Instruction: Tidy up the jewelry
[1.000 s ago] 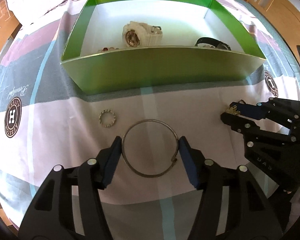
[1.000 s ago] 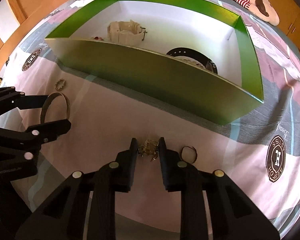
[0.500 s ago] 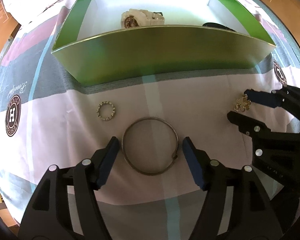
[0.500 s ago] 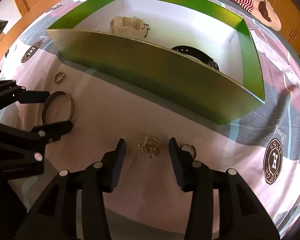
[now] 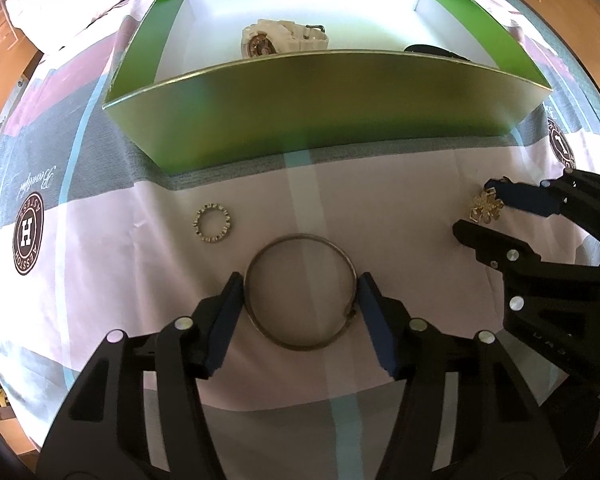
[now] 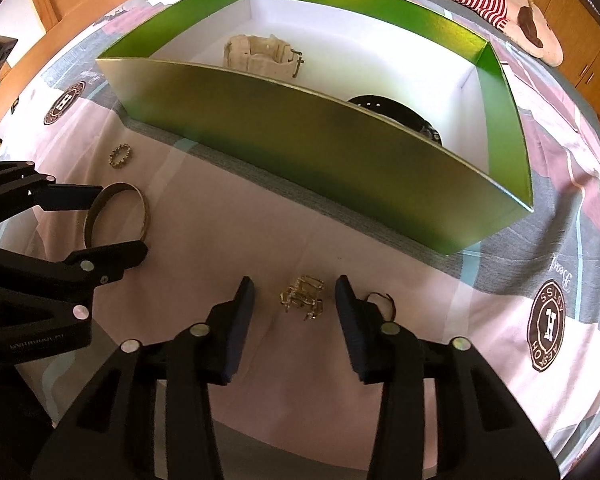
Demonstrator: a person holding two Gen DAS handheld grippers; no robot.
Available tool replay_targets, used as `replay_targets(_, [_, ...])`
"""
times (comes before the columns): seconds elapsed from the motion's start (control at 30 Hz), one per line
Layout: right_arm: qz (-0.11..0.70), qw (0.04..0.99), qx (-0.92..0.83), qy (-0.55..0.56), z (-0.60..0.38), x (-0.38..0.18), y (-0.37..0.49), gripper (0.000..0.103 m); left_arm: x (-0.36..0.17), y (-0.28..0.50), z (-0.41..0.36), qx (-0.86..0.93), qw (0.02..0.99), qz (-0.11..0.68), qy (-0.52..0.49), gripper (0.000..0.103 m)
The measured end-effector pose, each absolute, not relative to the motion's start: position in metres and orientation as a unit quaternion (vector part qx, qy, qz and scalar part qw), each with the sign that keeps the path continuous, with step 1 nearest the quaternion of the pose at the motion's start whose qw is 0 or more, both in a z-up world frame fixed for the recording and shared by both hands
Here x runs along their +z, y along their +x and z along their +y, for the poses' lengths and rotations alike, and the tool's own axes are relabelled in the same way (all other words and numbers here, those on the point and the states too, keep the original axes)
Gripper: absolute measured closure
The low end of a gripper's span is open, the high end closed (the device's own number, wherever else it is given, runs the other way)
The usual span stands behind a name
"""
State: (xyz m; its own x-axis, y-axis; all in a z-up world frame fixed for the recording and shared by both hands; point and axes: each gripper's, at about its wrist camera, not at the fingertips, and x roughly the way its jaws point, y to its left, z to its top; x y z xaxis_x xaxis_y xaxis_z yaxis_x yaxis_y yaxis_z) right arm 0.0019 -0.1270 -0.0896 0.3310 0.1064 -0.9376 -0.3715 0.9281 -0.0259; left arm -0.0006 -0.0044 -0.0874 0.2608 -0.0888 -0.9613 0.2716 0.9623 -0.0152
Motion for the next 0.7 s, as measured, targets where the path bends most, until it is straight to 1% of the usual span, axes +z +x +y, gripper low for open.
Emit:
replay_targets(0.13, [0.558, 0.807, 0.152, -0.118, -0.126, -0.087, 0.001, 0.077, -0.084, -0.001, -0.003, -0.114, 0.794, 0.592, 0.079, 0.044])
replay_targets(0.17, [0.558, 0.808, 0.152, -0.117, -0.126, -0.087, 0.001, 0.081, -0.083, -0.002, -0.003, -0.114, 0.795, 0.590, 0.079, 0.044])
replay_targets(0.3, [0.556, 0.811, 0.152, -0.106, -0.128, -0.084, 0.004, 0.087, -0.081, -0.002, -0.003, -0.115, 0.796, 0.589, 0.079, 0.044])
replay_targets(0.7, [0.549, 0.815, 0.157, -0.100, -0.128, -0.080, 0.009, 0.087, -0.076, -0.002, -0.004, -0.116, 0.800, 0.583, 0.078, 0.044])
